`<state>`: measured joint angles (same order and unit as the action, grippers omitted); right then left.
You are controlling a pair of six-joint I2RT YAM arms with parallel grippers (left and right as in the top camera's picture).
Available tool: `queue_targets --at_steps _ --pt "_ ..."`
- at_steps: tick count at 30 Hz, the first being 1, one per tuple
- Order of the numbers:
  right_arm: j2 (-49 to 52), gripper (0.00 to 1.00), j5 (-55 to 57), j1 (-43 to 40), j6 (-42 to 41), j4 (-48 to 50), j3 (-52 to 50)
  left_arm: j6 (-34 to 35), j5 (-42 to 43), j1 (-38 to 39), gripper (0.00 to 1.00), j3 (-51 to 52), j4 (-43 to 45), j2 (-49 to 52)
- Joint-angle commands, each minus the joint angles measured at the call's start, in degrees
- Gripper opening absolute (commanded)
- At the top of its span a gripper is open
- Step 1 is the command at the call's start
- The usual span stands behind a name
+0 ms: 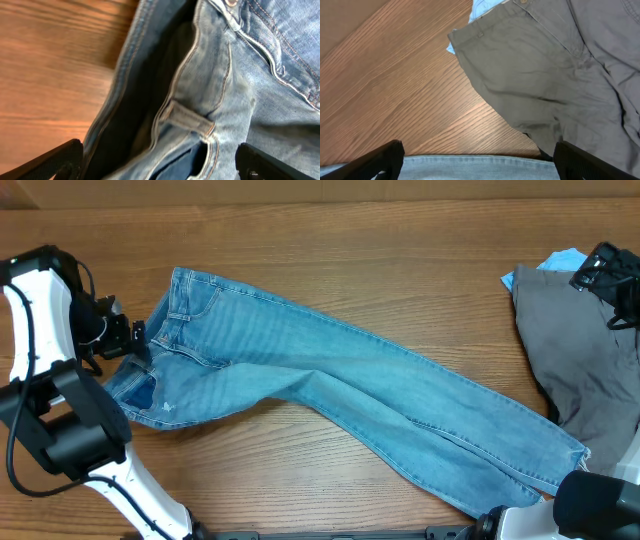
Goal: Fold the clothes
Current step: 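Grasp the waistband with the left gripper and pull it leftward, then grasp the upper jeans leg hem with the right gripper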
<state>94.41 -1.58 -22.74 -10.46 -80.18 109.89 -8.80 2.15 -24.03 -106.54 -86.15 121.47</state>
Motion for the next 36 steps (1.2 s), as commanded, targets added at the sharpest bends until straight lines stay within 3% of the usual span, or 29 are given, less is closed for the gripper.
queue_targets --at_steps 1,3,4,5,7,8,13,18,24,27,29,30,36 --pt "-0.3 1.0 -0.2 0.2 -0.1 0.2 0.3 -3.1 2.4 0.0 1.0 -0.4 -0.3 4.0" --pt "-0.3 1.0 -0.2 0.2 -0.1 0.2 0.3 -3.5 2.4 0.0 0.96 -0.4 -0.5 5.0" --pt "-0.3 1.0 -0.2 0.2 -0.1 0.2 0.3 -3.5 2.4 0.0 0.9 -0.4 -0.6 5.4" --pt "-0.3 1.0 -0.2 0.2 -0.1 0.2 0.3 -3.5 2.4 -0.1 0.73 -0.4 -0.6 5.5" --pt "-0.3 1.0 -0.2 0.2 -0.1 0.2 0.3 -3.5 2.4 -0.1 0.22 -0.4 -0.6 5.5" --pt "-0.3 1.0 -0.2 0.2 -0.1 0.2 0.3 -3.5 2.4 -0.1 0.06 -0.4 -0.5 5.5" --pt "-0.3 1.0 -0.2 0.2 -0.1 0.2 0.3 -1.9 -0.3 -0.7 0.04 -0.5 5.6 5.5" --pt "-0.3 1.0 -0.2 0.2 -0.1 0.2 0.3 5.5 -13.2 -5.5 0.04 -1.6 10.8 5.5" --pt "-0.3 1.0 -0.2 0.2 -0.1 0.2 0.3 8.4 -10.2 -15.6 0.04 -5.6 13.7 5.5" --pt "-0.3 1.0 -0.2 0.2 -0.1 0.2 0.3 8.4 -0.6 -20.6 0.4 -8.6 14.7 5.5" --pt "-0.3 1.0 -0.2 0.2 -0.1 0.2 0.3 9.2 2.6 -22.6 0.87 -12.1 14.1 5.5" --pt "-0.3 1.0 -0.2 0.2 -0.1 0.2 0.3 9.7 3.8 -22.9 0.98 -13.6 13.7 5.5" --pt "-0.3 1.0 -0.2 0.2 -0.1 0.2 0.3 9.7 16.3 -20.7 1.0 -27.3 6.6 5.1"
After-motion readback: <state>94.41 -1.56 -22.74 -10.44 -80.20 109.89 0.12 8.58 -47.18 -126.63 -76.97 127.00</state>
